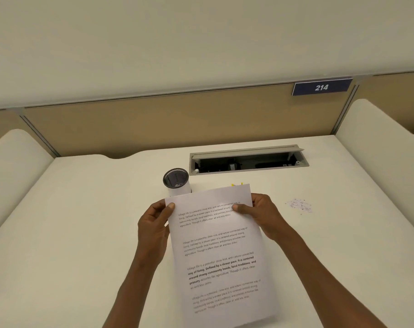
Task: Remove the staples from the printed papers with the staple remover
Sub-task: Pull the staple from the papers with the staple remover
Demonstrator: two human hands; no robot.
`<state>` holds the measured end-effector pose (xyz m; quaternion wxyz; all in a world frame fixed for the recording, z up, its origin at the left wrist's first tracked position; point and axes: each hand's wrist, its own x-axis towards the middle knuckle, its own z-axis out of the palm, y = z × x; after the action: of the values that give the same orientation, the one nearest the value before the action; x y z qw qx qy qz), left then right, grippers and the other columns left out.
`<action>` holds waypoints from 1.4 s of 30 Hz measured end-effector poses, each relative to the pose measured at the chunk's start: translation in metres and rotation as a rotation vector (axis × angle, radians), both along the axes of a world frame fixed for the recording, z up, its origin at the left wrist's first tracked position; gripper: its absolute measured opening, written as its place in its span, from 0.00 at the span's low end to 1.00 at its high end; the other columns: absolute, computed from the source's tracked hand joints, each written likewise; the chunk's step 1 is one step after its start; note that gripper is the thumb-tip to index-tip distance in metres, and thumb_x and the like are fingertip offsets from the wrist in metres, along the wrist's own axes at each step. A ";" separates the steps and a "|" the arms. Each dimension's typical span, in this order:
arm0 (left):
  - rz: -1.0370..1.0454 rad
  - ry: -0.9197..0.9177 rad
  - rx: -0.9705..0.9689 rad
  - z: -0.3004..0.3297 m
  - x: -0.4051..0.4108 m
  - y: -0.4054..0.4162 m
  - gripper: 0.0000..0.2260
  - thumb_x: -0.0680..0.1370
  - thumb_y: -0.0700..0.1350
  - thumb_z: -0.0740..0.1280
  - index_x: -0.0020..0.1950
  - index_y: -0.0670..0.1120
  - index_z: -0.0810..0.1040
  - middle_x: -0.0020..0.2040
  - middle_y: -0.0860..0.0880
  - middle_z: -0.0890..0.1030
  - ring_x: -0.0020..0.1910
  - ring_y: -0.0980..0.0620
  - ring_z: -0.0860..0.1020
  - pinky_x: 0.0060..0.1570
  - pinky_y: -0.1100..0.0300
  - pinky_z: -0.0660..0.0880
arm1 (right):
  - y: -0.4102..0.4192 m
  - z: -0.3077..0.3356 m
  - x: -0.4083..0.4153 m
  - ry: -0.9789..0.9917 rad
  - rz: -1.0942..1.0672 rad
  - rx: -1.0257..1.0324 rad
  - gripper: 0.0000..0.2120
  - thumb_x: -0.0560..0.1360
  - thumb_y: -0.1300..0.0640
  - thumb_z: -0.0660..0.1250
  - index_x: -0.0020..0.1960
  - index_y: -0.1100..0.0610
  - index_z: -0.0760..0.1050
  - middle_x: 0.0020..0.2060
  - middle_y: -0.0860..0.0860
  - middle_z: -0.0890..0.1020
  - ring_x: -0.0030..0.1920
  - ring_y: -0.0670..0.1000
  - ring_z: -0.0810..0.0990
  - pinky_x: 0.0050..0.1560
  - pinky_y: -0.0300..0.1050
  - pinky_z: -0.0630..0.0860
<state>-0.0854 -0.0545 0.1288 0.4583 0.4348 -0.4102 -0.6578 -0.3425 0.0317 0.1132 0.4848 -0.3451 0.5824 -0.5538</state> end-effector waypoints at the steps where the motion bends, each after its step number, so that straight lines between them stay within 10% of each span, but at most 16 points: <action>1: -0.007 0.011 -0.001 0.001 0.000 0.001 0.05 0.79 0.37 0.68 0.55 0.40 0.80 0.50 0.44 0.83 0.46 0.49 0.81 0.48 0.51 0.80 | 0.001 0.003 0.000 0.009 0.001 0.000 0.11 0.70 0.61 0.75 0.52 0.62 0.82 0.47 0.57 0.86 0.46 0.57 0.85 0.46 0.48 0.81; 17: -0.161 0.077 -0.043 0.015 0.003 0.009 0.08 0.79 0.32 0.63 0.42 0.42 0.75 0.40 0.48 0.83 0.39 0.52 0.81 0.36 0.60 0.79 | 0.015 0.011 -0.004 0.093 -0.005 0.013 0.12 0.70 0.58 0.75 0.51 0.62 0.82 0.46 0.55 0.86 0.45 0.59 0.85 0.48 0.54 0.82; 42: -0.416 0.154 -0.089 0.012 0.011 -0.008 0.06 0.78 0.38 0.63 0.43 0.43 0.68 0.47 0.42 0.83 0.47 0.49 0.81 0.49 0.60 0.79 | 0.014 0.017 -0.007 0.094 -0.088 0.004 0.08 0.69 0.60 0.76 0.47 0.60 0.83 0.43 0.56 0.87 0.42 0.60 0.85 0.45 0.54 0.82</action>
<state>-0.0748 -0.0629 0.1408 0.3614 0.2685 -0.4836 -0.7506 -0.3500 0.0460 0.1302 0.4328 -0.3438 0.6203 -0.5565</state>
